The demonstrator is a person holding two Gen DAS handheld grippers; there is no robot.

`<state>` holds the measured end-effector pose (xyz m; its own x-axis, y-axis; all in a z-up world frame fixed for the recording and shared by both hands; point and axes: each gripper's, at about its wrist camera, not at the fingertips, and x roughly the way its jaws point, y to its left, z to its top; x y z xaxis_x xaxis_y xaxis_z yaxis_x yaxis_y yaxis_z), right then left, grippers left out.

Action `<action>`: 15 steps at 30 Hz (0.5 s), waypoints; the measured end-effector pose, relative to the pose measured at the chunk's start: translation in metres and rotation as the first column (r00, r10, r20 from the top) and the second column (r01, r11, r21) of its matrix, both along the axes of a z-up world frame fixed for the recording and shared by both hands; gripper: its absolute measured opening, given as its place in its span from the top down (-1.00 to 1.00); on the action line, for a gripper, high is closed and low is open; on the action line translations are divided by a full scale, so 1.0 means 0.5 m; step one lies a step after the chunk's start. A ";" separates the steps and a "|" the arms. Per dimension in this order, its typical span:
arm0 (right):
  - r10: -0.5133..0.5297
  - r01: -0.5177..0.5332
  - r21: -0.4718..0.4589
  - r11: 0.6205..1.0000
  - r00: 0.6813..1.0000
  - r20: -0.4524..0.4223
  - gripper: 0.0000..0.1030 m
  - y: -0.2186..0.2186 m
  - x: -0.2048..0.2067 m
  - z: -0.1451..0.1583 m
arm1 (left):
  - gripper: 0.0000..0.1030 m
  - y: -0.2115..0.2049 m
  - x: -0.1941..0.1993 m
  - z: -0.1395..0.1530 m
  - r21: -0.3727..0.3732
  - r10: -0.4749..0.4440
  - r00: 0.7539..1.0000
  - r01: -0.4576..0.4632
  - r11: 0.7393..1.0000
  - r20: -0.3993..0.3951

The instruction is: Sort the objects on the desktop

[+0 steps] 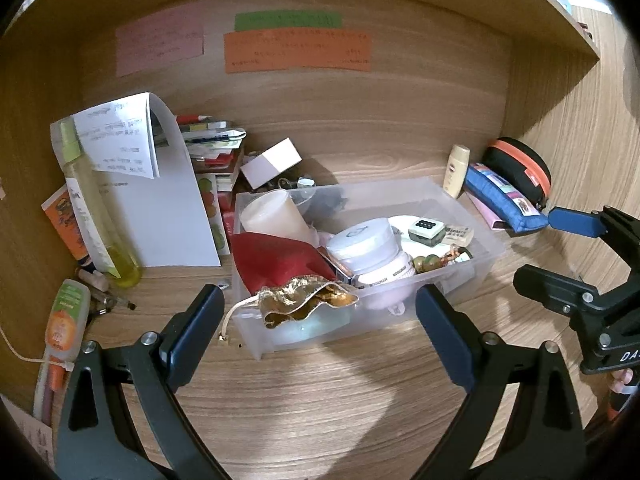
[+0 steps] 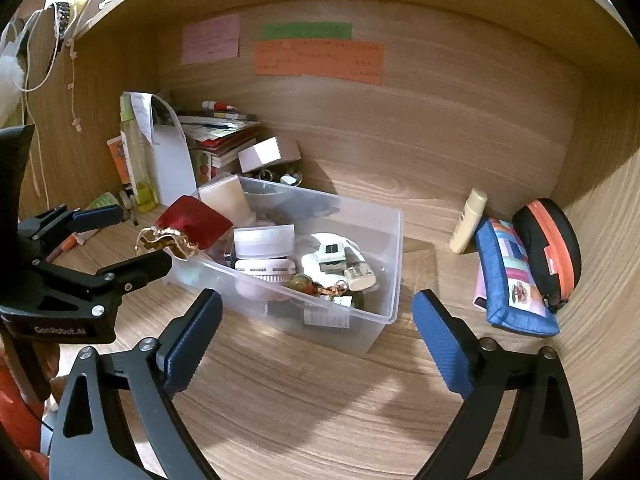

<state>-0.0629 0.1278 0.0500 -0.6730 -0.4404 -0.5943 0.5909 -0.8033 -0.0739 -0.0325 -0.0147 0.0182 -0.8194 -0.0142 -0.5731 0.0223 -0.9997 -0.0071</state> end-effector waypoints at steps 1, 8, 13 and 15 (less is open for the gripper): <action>-0.002 0.002 0.001 1.000 1.000 0.000 -0.85 0.000 0.001 -0.001 | -0.89 0.000 -0.001 0.000 0.002 -0.004 1.000 0.004 1.000 0.003; -0.011 0.011 0.006 1.000 1.000 0.002 -0.85 0.002 -0.002 -0.001 | -0.89 0.009 -0.006 -0.007 0.012 -0.026 0.999 0.026 1.000 0.027; -0.011 0.011 0.011 1.000 1.000 0.001 -0.85 0.000 -0.001 -0.001 | -0.89 0.011 -0.007 -0.010 0.019 -0.029 0.999 0.028 0.999 0.029; -0.010 0.010 0.010 1.000 1.000 0.001 -0.85 0.000 -0.002 -0.001 | -0.89 0.010 -0.007 -0.010 0.026 -0.036 0.999 0.035 0.999 0.025</action>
<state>-0.0637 0.1278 0.0498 -0.6766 -0.4274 -0.5996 0.5827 -0.8087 -0.0811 -0.0359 -0.0096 0.0134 -0.8043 0.0292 -0.5935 -0.0126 -0.9994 -0.0322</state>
